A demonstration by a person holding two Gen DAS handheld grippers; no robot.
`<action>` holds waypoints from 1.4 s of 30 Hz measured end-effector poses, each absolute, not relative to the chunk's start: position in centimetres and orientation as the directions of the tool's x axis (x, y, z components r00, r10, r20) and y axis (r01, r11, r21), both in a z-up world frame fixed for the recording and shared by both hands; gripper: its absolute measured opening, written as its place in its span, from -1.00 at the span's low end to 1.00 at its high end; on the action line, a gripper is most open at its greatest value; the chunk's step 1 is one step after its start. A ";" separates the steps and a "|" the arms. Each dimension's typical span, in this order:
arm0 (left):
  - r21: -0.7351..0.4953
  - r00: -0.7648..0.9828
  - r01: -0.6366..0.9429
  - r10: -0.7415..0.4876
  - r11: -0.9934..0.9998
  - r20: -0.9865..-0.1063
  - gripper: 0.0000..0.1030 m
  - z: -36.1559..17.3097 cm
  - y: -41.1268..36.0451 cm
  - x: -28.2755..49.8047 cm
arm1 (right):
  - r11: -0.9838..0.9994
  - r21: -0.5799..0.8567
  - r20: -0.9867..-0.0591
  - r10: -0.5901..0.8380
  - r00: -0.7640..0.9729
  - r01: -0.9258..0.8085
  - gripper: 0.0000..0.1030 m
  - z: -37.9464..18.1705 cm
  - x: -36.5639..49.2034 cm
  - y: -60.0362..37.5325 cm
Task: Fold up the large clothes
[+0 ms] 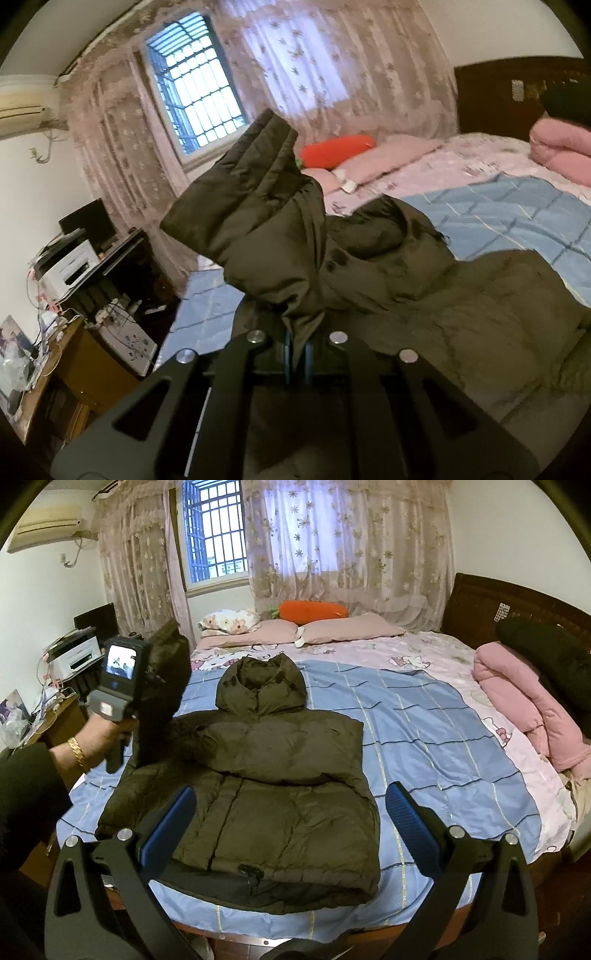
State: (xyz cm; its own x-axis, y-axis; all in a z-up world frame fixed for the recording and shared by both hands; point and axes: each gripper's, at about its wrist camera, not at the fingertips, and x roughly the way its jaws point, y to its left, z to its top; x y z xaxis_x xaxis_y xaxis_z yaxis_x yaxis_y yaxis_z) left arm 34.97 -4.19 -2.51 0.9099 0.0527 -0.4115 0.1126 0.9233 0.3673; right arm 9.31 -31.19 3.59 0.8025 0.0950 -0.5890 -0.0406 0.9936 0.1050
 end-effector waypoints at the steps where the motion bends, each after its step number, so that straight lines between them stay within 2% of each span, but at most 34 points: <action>1: 0.364 0.906 0.124 0.045 0.923 -0.422 -0.89 -3.1 -4.7 35.0 | 0.994 0.106 -0.589 0.096 0.802 -0.041 0.97 3.6 9.4 -31.3; 7: 0.367 0.889 0.191 -0.002 0.910 -0.457 -0.62 -6.1 -7.6 34.7 | 0.993 0.112 -0.592 0.105 0.799 -0.048 0.97 3.7 9.4 -31.5; 10: 0.381 0.880 0.220 -0.015 0.898 -0.474 -0.20 -7.7 -9.5 34.3 | 0.993 0.111 -0.593 0.106 0.798 -0.050 0.97 3.6 9.4 -31.4; 11: 0.377 0.872 0.234 -0.022 0.896 -0.488 0.10 -8.3 -10.3 34.2 | 0.993 0.111 -0.593 0.106 0.798 -0.050 0.97 3.6 9.4 -31.4; 12: 0.370 0.867 0.248 -0.035 0.895 -0.497 0.24 -8.5 -10.6 34.2 | 0.993 0.111 -0.593 0.106 0.798 -0.049 0.97 3.6 9.4 -31.4; 14: 0.348 0.856 0.278 -0.066 0.895 -0.512 0.39 -8.7 -11.4 33.7 | 0.992 0.114 -0.594 0.109 0.797 -0.051 0.97 3.7 9.4 -31.4; 16: 0.287 0.845 0.335 -0.151 0.898 -0.513 0.58 -7.9 -11.8 32.6 | 0.992 0.113 -0.592 0.107 0.799 -0.050 0.97 3.7 9.4 -31.4; 17: 0.270 0.839 0.350 -0.172 0.897 -0.516 0.72 -7.6 -11.9 32.3 | 0.992 0.114 -0.591 0.109 0.799 -0.051 0.97 3.7 9.4 -31.3; 20: 0.196 0.824 0.371 -0.225 0.908 -0.520 0.79 -5.2 -11.1 30.8 | 0.992 0.116 -0.588 0.111 0.801 -0.053 0.97 3.8 9.3 -31.2; 25: 0.083 0.806 0.326 -0.231 0.942 -0.545 0.96 -0.9 -7.4 26.2 | 0.991 0.119 -0.585 0.119 0.802 -0.060 0.97 3.8 9.2 -30.9; 33: 0.132 0.789 0.107 -0.004 0.985 -0.615 0.96 4.4 -0.3 16.5 | 0.989 0.113 -0.572 0.139 0.808 -0.090 0.97 4.3 8.9 -29.7; 38: 0.039 0.756 0.054 -0.016 0.998 -0.655 0.96 4.7 3.3 10.3 | 0.991 0.084 -0.581 0.132 0.803 -0.102 0.97 4.3 8.9 -28.6; 42: 0.061 0.786 0.002 0.036 0.998 -0.617 0.96 4.3 4.8 6.8 | 0.993 0.064 -0.574 0.115 0.811 -0.096 0.97 4.3 8.9 -28.0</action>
